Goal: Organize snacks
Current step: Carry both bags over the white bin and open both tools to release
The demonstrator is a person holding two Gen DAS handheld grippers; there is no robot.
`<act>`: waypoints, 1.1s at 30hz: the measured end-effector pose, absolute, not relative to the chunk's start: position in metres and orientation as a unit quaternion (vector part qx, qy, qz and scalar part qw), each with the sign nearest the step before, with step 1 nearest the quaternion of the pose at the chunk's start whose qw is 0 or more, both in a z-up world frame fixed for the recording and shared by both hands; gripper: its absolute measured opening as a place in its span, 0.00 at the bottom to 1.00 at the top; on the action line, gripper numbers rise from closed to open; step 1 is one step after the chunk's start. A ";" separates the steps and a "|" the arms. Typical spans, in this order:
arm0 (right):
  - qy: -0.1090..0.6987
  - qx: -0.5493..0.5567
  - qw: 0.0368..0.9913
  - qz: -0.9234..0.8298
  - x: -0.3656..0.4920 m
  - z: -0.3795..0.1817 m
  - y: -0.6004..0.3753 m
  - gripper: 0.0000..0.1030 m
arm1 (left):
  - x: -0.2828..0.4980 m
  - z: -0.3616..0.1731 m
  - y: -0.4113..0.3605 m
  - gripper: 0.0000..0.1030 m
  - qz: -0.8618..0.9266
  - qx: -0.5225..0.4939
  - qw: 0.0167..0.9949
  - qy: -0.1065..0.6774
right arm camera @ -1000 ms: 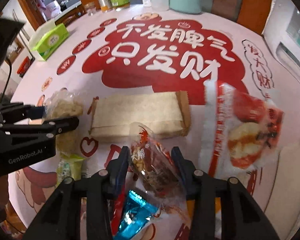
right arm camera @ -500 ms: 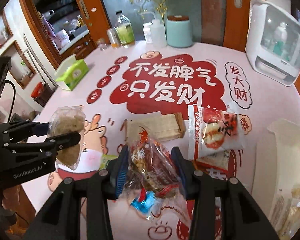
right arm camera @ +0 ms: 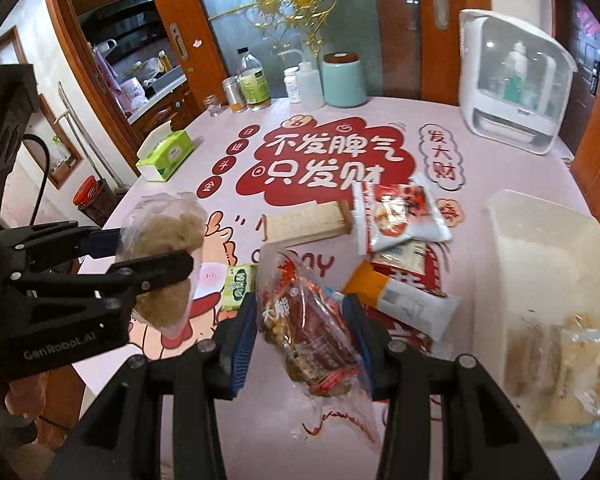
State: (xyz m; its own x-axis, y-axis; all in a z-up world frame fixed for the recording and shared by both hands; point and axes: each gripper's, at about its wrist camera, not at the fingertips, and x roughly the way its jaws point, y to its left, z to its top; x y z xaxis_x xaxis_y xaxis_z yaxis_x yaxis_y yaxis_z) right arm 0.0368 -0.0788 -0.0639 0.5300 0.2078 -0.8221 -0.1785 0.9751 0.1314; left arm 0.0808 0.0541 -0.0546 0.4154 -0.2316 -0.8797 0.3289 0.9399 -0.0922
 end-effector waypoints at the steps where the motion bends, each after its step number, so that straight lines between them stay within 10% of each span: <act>1: 0.469 0.016 0.877 0.106 0.032 -0.061 -0.084 0.42 | 0.078 -0.052 0.046 0.44 -0.174 0.051 0.840 0.512; 33: 0.437 0.103 0.887 -0.105 -0.026 -0.032 -0.337 0.43 | 0.072 -0.033 -0.236 0.44 -0.292 0.146 0.821 0.468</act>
State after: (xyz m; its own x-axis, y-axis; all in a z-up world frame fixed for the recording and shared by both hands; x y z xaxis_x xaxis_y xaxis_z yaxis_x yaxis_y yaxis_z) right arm -0.0262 -0.3368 -0.0319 0.5951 -0.0968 -0.7978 0.2767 0.9567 0.0904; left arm 0.0724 -0.2356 -0.0327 0.3911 -0.3438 -0.8537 0.6164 0.7867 -0.0345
